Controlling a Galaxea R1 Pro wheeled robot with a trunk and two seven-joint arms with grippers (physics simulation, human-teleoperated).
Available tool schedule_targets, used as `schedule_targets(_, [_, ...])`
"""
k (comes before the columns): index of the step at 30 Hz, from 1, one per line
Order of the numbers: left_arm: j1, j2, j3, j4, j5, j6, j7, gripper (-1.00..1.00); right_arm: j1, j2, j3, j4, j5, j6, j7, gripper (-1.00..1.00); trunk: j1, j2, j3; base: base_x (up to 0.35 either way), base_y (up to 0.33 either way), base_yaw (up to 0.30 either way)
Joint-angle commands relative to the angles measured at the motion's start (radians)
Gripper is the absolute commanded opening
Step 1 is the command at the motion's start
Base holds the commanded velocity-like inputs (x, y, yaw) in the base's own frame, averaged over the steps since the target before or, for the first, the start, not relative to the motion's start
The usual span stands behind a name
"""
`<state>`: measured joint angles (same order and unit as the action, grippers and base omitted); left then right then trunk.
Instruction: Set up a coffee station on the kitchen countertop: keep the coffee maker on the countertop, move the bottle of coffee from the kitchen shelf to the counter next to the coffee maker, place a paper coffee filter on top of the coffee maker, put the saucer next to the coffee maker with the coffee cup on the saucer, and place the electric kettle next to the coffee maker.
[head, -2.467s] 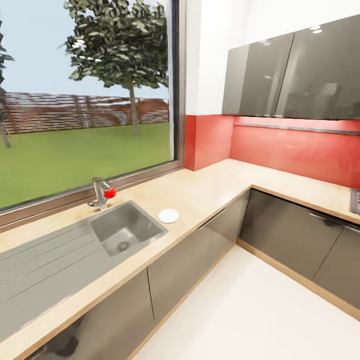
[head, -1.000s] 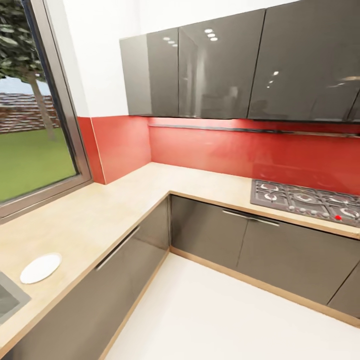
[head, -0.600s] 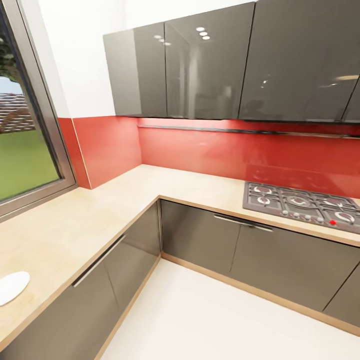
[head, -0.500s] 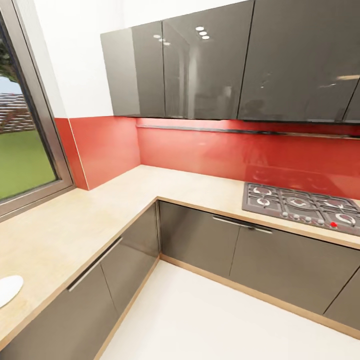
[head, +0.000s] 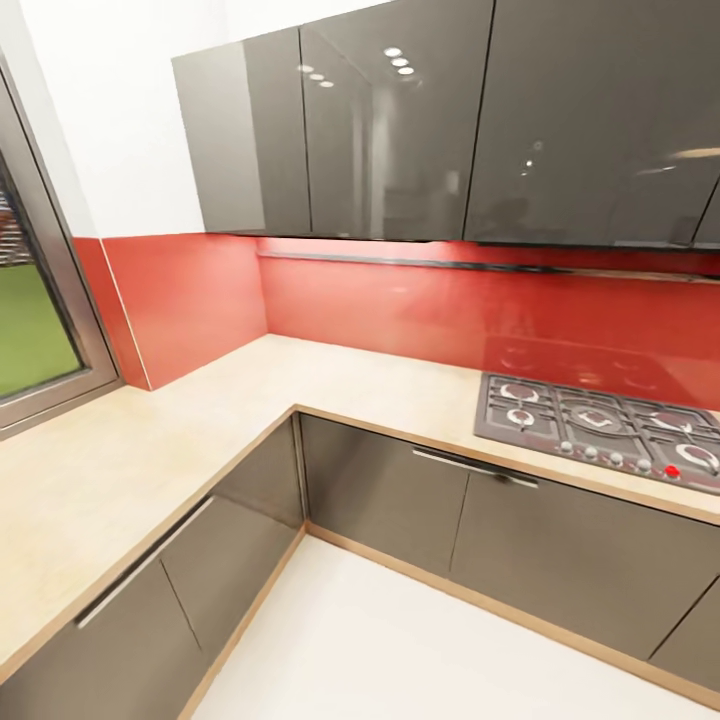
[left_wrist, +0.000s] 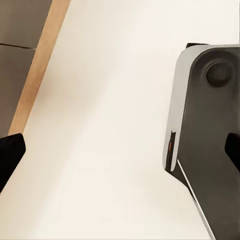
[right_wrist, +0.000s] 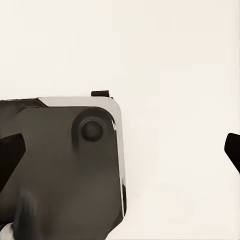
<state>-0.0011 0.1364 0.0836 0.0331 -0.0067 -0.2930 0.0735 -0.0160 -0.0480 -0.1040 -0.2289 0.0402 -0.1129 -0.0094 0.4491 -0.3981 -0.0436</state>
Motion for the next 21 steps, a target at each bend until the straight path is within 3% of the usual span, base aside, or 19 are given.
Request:
schedule_targets(1, [-0.001, 0.0, 0.008, 0.002, -0.001, -0.006, 0.0, 1.0, -0.001, 0.0, -0.005, 0.001, 0.004, -0.004, 0.0, 1.0, 0.001, -0.002, -0.002, 0.183, -0.224, 0.006])
schedule_targets(8, [-0.001, 0.0, 0.008, 0.002, 0.003, -0.006, 0.001, 1.0, -0.001, 0.0, -0.005, 0.002, 0.004, -0.003, 0.0, 1.0, 0.001, -0.002, -0.002, 0.072, -0.252, 0.152])
schedule_targets(15, [-0.001, 0.001, 0.015, 0.002, 0.009, -0.008, 0.002, 1.0, -0.001, 0.0, -0.005, 0.002, 0.004, -0.004, 0.0, 1.0, 0.001, -0.002, -0.002, -0.183, -0.209, 0.246])
schedule_targets(21, [-0.001, 0.002, 0.017, 0.002, 0.01, -0.008, 0.002, 1.0, -0.001, 0.0, -0.005, 0.002, 0.004, -0.004, -0.001, 1.0, 0.001, -0.002, -0.002, -0.075, -0.043, 0.267])
